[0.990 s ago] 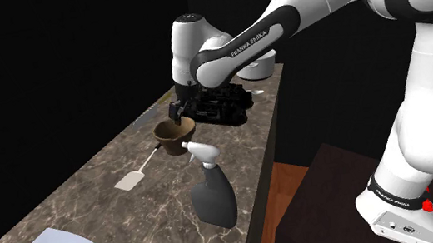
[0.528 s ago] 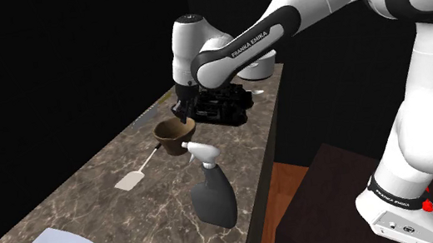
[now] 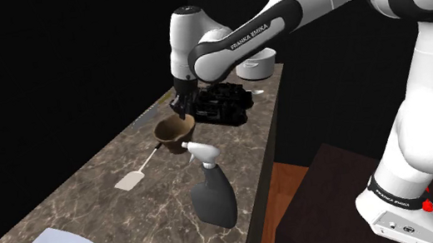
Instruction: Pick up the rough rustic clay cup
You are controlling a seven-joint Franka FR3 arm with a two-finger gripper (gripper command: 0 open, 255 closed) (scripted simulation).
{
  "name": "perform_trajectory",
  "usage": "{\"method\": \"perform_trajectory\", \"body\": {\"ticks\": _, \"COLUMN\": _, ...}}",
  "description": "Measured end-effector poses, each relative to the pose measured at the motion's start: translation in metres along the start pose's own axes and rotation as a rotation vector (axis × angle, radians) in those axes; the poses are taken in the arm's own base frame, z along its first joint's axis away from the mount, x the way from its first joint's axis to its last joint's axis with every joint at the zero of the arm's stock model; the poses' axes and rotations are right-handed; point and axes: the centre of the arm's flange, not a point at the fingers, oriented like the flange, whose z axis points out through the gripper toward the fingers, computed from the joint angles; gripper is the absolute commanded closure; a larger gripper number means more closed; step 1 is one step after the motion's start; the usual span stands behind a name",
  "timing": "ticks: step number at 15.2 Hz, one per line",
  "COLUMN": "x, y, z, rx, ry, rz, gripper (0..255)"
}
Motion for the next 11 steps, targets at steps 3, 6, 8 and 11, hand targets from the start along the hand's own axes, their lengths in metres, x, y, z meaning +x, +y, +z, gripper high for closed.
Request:
{"method": "perform_trajectory", "body": {"ticks": 3, "x": 0.005, "y": 0.0, "z": -0.015, "rx": 0.0, "ry": 0.0, "rz": 0.0, "gripper": 255}}
{"method": "perform_trajectory", "body": {"ticks": 6, "x": 0.009, "y": 0.0, "z": -0.031, "rx": 0.0, "ry": 0.0, "rz": 0.0, "gripper": 255}}
{"method": "perform_trajectory", "body": {"ticks": 8, "x": 0.012, "y": 0.0, "z": -0.04, "rx": 0.0, "ry": 0.0, "rz": 0.0, "gripper": 255}}
{"method": "perform_trajectory", "body": {"ticks": 11, "x": 0.016, "y": 0.002, "z": -0.054, "rx": 0.0, "ry": 0.0, "rz": 0.0, "gripper": 255}}
